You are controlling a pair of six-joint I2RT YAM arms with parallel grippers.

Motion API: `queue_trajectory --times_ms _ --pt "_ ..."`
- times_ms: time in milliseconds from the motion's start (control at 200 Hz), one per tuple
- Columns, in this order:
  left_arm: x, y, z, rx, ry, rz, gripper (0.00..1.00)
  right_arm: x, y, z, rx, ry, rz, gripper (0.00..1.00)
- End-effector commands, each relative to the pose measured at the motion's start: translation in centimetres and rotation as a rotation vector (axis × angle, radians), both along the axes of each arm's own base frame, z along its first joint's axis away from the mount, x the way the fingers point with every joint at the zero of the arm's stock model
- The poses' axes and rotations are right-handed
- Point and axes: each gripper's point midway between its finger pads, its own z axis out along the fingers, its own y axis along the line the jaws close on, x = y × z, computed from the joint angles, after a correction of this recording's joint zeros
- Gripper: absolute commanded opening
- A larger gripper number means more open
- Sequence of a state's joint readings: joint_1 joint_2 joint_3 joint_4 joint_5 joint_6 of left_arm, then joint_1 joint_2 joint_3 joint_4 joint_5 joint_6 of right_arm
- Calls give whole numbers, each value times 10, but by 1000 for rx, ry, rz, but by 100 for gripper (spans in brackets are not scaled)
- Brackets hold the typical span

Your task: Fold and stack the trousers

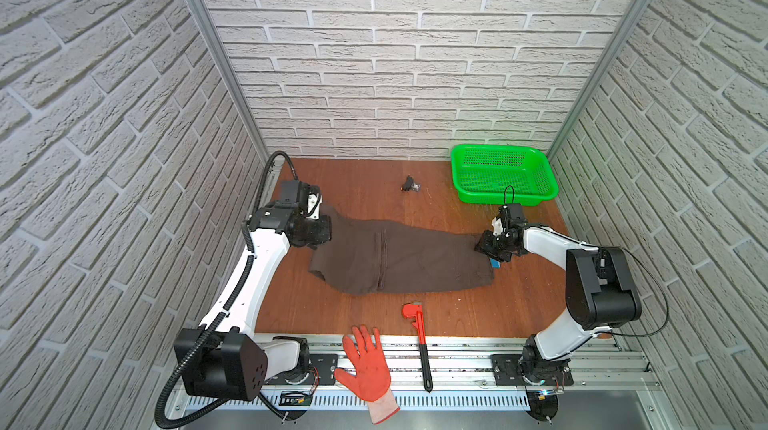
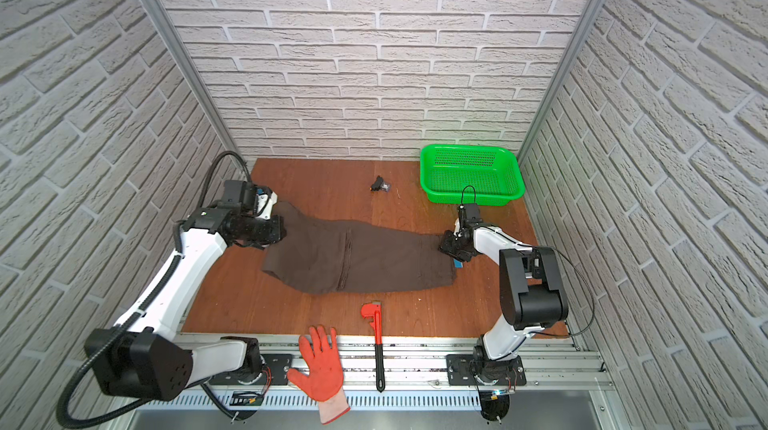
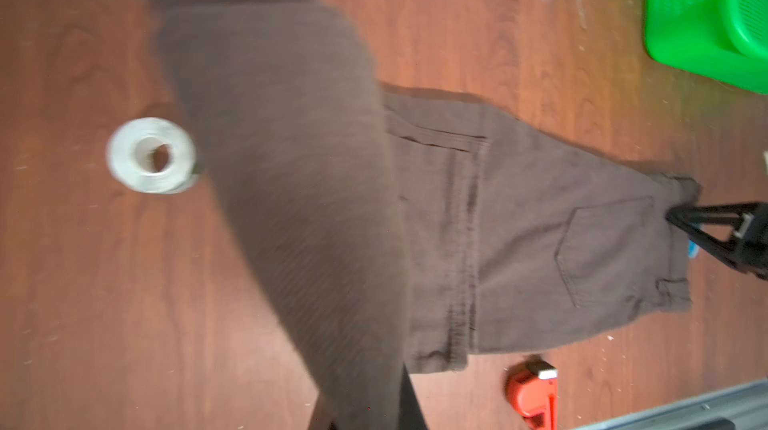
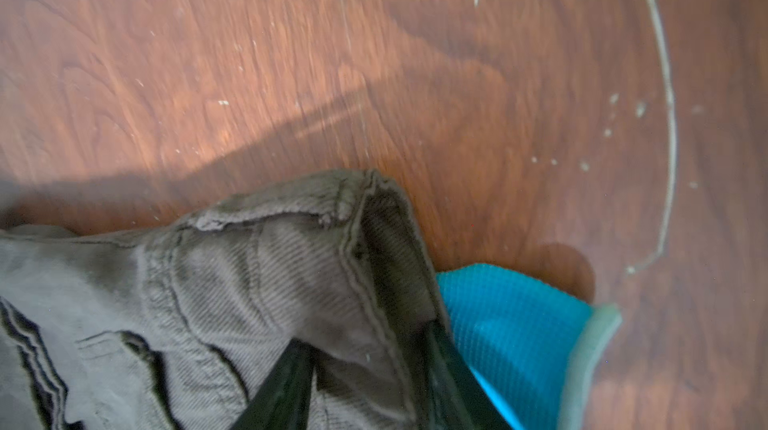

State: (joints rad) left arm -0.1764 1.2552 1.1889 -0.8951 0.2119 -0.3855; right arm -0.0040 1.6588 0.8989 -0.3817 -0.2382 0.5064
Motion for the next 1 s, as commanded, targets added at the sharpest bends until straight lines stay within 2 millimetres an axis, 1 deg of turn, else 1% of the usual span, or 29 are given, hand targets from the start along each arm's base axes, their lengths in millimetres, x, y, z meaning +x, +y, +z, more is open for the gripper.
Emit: queue_trajectory --times_ms 0,105,195,330,470,595,630,720,740,835,910,995 --pt "10 -36 20 -71 -63 -26 0 -11 -4 -20 5 47 -22 41" --pt "12 -72 23 -110 -75 -60 0 -14 -3 -20 15 52 -20 39" --pt "19 -101 25 -135 -99 -65 0 -17 -2 -19 16 60 -21 38" --pt "26 -154 23 -166 -115 -105 0 -22 -2 -15 16 69 -18 37" --pt "34 -213 9 -189 -111 -146 0 -25 -4 -10 0 83 -11 37" --pt "35 -268 -3 -189 -109 -201 0 -27 -7 -8 -14 98 -8 36" --pt "34 -283 -13 -180 -92 -216 0 -27 -6 -8 -14 100 -5 36" --pt "33 -317 -27 -180 -67 -245 0 -28 -7 -9 -15 110 -9 36" --pt "33 -323 -32 -175 -63 -251 0 -29 -7 -9 -15 112 -10 36" --pt "32 -352 -41 -164 -56 -280 0 -31 -8 -10 -21 124 -18 36" --pt "29 -369 -45 -151 -43 -305 0 -31 -7 -10 -14 126 -19 35" --pt "26 -387 -46 -148 -38 -328 0 -30 -6 -9 -6 123 -21 35"
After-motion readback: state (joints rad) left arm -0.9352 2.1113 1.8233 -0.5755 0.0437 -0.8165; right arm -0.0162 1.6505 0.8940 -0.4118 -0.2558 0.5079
